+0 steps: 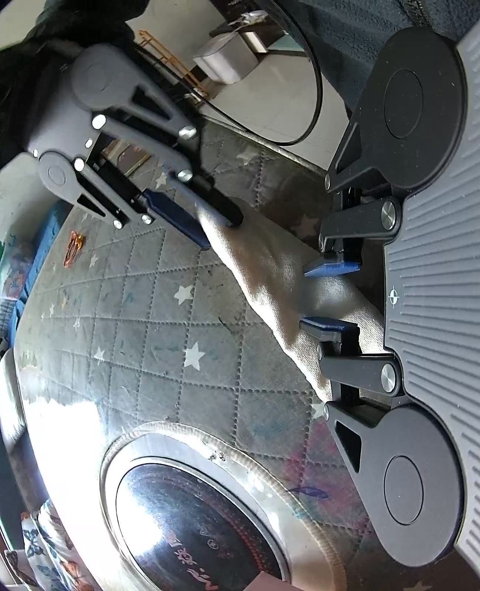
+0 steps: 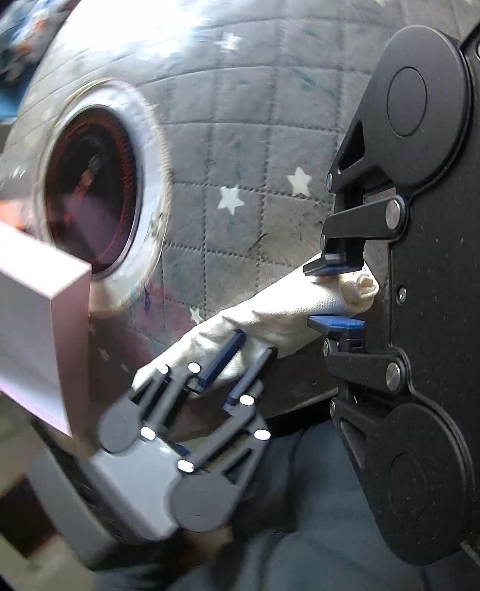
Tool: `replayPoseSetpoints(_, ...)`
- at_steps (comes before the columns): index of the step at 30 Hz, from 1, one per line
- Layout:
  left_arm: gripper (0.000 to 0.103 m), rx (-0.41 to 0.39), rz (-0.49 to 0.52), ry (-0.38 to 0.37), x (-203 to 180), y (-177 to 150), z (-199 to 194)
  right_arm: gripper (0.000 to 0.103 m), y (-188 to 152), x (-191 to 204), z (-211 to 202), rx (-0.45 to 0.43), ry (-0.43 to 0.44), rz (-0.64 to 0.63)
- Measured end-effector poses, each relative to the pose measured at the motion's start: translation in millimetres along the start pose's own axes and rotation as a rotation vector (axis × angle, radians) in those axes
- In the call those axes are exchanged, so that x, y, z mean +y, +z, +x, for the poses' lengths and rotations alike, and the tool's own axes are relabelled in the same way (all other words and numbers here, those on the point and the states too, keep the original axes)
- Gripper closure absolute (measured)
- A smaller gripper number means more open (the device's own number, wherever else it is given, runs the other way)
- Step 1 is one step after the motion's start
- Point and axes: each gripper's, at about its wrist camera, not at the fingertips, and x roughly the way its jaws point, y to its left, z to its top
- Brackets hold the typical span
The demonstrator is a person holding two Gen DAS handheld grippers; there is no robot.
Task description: Fold shopping bag
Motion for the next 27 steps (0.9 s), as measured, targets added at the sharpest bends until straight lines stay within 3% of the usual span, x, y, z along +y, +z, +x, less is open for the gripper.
replayPoseSetpoints(7, 0.08, -0.004, -0.011, -0.007, 1.1, 4.2, 0.2, 0.08, 1.3, -21.0, 0.2, 0.002, 0.057, 0.164)
replayPoseSetpoints(13, 0.082, -0.056, -0.024, -0.037, -3.7, 15.0, -2.1, 0.08, -2.8, -14.9, -0.9, -0.013, 0.028, 0.135)
replayPoseSetpoints(16, 0.088, -0.077, -0.025, -0.086, -10.8, 19.9, -1.0, 0.08, -4.6, -13.1, -1.6, -0.02, 0.018, 0.12)
replayPoseSetpoints(27, 0.09, -0.062, -0.035, -0.096, -14.2, 21.9, 15.7, 0.08, -0.9, 9.5, -1.2, -0.025, -0.081, 0.008)
